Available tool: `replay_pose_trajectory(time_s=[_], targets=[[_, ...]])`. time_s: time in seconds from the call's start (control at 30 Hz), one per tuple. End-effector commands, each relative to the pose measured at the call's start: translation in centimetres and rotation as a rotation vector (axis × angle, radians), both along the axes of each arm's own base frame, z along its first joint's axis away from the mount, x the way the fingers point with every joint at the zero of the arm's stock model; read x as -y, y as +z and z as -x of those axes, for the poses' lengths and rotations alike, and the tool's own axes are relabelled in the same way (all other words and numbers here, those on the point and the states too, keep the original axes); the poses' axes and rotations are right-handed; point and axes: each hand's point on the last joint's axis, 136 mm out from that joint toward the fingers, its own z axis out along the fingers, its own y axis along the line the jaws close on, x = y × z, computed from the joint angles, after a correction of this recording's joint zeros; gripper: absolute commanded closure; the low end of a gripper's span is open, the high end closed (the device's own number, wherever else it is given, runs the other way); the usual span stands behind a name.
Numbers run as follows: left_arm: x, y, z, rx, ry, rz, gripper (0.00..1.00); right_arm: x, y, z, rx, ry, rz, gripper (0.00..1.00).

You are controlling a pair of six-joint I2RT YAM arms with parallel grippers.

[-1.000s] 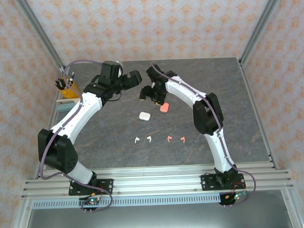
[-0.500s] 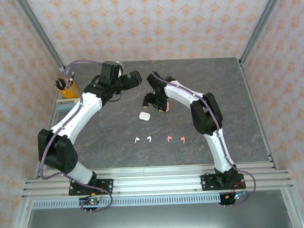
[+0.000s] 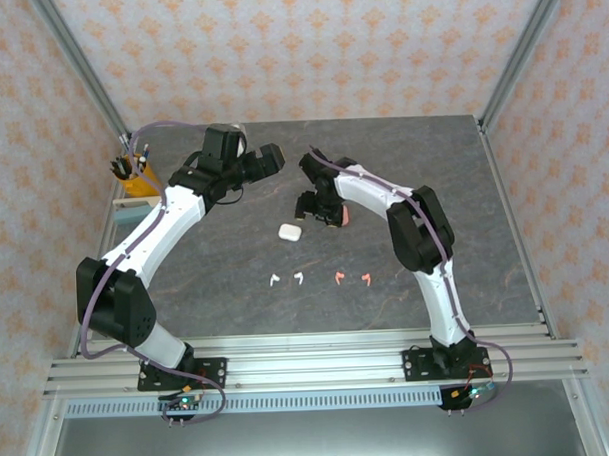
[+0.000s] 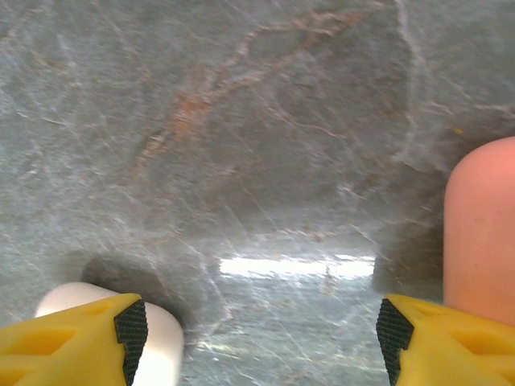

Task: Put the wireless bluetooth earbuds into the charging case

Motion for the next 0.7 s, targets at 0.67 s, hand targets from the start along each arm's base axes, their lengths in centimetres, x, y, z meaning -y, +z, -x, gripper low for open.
replay_pose_trajectory(time_s=[0.67], targets=[[-0.2, 0.0, -0.1, 0.006, -0.009, -0.002, 0.0, 9.2, 5.4, -1.7, 0.076, -0.2, -0.031, 0.22]])
